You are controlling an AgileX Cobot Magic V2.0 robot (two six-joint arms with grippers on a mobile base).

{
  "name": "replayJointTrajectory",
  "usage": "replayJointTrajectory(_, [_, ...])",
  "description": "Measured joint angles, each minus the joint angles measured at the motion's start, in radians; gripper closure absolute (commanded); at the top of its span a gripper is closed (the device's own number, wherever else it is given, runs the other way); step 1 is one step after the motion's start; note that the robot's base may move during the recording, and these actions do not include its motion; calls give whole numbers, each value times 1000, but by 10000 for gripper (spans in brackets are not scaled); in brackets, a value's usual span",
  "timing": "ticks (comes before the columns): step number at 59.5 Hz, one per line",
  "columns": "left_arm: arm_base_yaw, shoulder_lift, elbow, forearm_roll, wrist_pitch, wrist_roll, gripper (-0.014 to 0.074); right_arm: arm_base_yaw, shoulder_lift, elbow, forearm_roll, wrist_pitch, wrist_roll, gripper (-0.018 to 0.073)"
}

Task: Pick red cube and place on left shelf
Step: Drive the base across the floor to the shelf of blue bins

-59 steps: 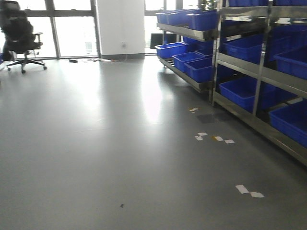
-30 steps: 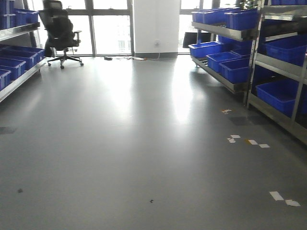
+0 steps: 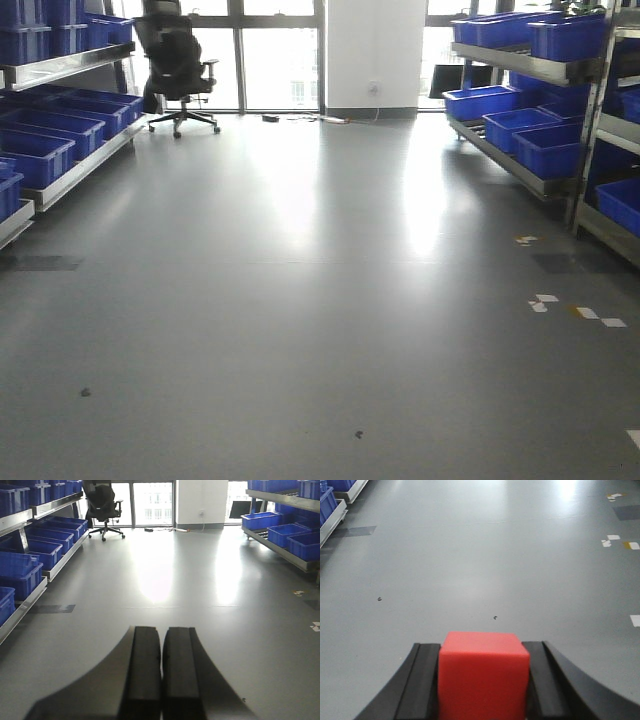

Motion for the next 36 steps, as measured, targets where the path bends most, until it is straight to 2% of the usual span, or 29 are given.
replayJointTrajectory(36, [0,0,0,0,0,0,495,0,0,0,0,0,0,504])
